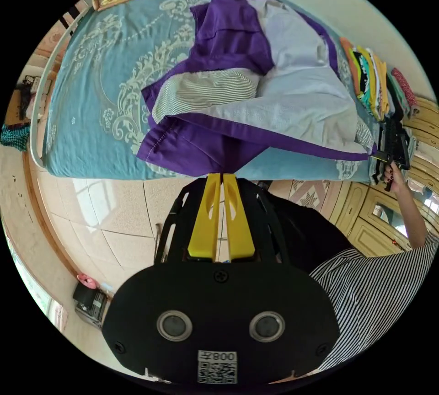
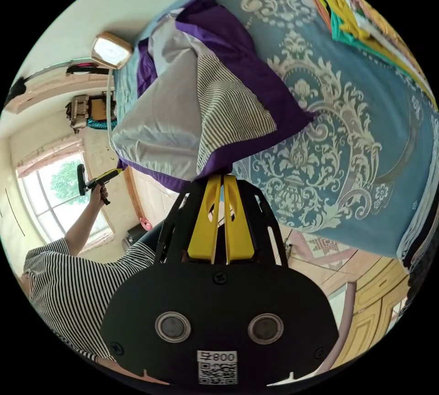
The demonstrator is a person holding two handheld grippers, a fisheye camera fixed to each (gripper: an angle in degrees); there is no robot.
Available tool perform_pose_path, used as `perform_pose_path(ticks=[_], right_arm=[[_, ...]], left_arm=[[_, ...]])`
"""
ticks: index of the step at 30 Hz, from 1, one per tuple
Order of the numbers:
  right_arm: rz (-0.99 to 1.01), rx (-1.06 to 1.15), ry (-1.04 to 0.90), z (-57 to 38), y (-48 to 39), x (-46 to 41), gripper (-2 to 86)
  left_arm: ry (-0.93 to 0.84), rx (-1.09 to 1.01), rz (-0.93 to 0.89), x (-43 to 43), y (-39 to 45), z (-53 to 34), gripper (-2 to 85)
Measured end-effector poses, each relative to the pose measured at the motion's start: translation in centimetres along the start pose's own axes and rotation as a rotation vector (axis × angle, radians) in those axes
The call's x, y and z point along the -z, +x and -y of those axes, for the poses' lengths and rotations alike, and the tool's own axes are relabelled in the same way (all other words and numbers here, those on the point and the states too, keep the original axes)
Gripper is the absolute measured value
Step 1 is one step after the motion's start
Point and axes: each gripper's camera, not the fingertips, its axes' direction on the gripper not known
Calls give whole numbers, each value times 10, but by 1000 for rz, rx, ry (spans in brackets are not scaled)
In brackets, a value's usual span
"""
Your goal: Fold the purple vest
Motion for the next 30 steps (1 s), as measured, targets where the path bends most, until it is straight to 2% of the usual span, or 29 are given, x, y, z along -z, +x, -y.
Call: perform_pose_path(ticks=[3,10,16,30], right_arm=[[-23,-106,-82,11,25,-28,4],[-66,-188,-69,31,35,-23,4],[-75,-271,-55,43,55,-18,3],[-107,-326,-41,57,92,11,2]], left_arm=[[-63,30,-33,-17,-15,21,10],[-110,-18,-143,-6,-51,61,8],[-171,-41,-143,0,-74,75,4],[-165,-36,-218,22,-106,126,4]])
